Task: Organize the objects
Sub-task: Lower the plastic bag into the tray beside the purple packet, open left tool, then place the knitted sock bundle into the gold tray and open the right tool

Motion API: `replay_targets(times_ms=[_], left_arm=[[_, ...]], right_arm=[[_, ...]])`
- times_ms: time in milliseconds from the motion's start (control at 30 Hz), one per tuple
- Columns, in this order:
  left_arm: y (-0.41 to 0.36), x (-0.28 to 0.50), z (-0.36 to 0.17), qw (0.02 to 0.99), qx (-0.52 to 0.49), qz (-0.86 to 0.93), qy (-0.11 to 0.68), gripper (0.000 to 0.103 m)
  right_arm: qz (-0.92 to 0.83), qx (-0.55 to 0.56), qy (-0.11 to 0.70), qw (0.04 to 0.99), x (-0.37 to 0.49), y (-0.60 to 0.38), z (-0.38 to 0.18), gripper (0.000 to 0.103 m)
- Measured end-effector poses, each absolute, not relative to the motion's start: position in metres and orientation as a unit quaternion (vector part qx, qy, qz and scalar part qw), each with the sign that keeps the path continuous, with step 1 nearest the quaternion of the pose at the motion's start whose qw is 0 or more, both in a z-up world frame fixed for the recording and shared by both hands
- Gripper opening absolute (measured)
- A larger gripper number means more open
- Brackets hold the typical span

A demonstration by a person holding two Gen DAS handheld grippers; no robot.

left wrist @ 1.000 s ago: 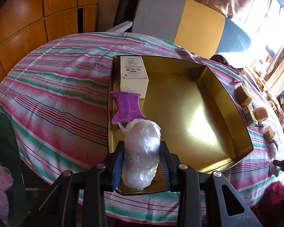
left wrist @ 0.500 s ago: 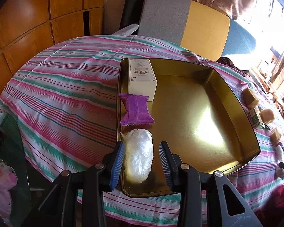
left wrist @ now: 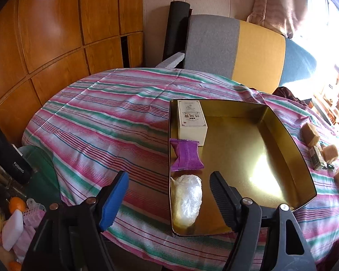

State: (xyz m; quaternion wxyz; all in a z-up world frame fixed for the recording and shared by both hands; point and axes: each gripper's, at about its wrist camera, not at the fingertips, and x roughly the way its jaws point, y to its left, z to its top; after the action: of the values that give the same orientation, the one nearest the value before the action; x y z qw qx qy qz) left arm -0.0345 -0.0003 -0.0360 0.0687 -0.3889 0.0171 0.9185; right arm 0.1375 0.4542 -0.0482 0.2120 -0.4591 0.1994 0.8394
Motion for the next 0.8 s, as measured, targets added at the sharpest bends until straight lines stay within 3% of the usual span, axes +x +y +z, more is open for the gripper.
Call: replay_targets(times_ms=[400, 800], left_arm=[[-0.01, -0.028, -0.036, 0.061, -0.388, 0.92, 0.008, 0.079], [-0.041, -0.03, -0.044, 0.043, -0.392, 0.919, -0.024, 0.08]], right_arm=[[0.891, -0.439, 0.113, 0.03, 0.05, 0.318, -0.004, 0.059], [0.858, -0.496, 0.099, -0.095, -0.028, 0.195, -0.041, 0.059]])
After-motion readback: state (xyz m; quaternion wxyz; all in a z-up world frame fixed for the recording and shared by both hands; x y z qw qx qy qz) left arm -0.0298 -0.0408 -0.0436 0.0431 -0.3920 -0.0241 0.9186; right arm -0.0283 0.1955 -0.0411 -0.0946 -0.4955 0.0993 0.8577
